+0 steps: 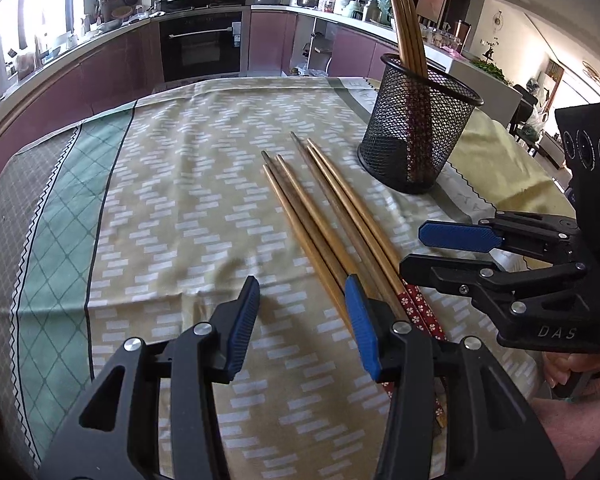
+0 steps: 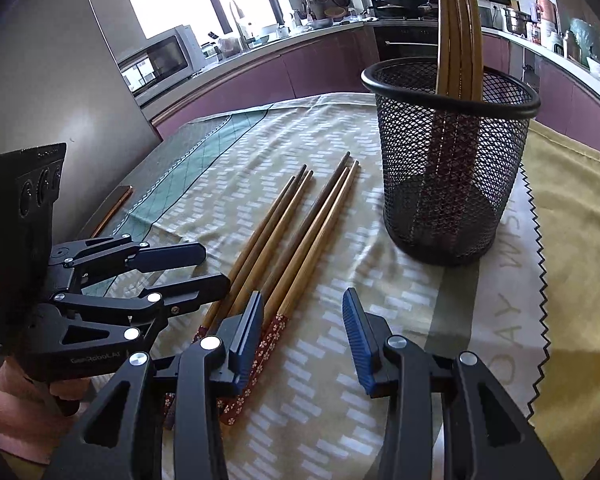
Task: Organize utensils
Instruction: 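Close the left gripper on a chopstick while the right gripper grasps another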
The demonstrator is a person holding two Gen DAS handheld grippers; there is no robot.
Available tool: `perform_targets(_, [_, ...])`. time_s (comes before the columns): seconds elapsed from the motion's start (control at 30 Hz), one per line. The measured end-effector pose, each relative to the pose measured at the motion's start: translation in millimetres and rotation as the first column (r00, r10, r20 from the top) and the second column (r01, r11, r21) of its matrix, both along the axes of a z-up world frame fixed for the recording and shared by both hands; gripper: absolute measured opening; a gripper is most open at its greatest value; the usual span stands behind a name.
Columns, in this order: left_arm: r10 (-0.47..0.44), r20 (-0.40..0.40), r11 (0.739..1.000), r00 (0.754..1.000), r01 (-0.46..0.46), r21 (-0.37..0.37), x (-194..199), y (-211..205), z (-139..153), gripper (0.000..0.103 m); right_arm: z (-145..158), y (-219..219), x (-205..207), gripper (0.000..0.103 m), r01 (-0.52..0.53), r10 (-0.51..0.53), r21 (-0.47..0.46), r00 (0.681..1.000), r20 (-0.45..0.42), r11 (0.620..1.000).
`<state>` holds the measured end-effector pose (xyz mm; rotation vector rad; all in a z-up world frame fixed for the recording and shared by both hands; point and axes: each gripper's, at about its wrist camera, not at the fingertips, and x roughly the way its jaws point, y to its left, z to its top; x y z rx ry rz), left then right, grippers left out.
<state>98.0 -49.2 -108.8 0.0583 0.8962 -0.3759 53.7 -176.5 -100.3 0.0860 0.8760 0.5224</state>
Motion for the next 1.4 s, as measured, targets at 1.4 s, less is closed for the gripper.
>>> perform_targets(1.4, [0.027, 0.009, 0.995, 1.000, -0.028, 0.093, 27, -9, -3, 0.032, -1, 23, 37, 0.024, 0.055, -0.050, -0.171, 0.998, 0.034, 0.984])
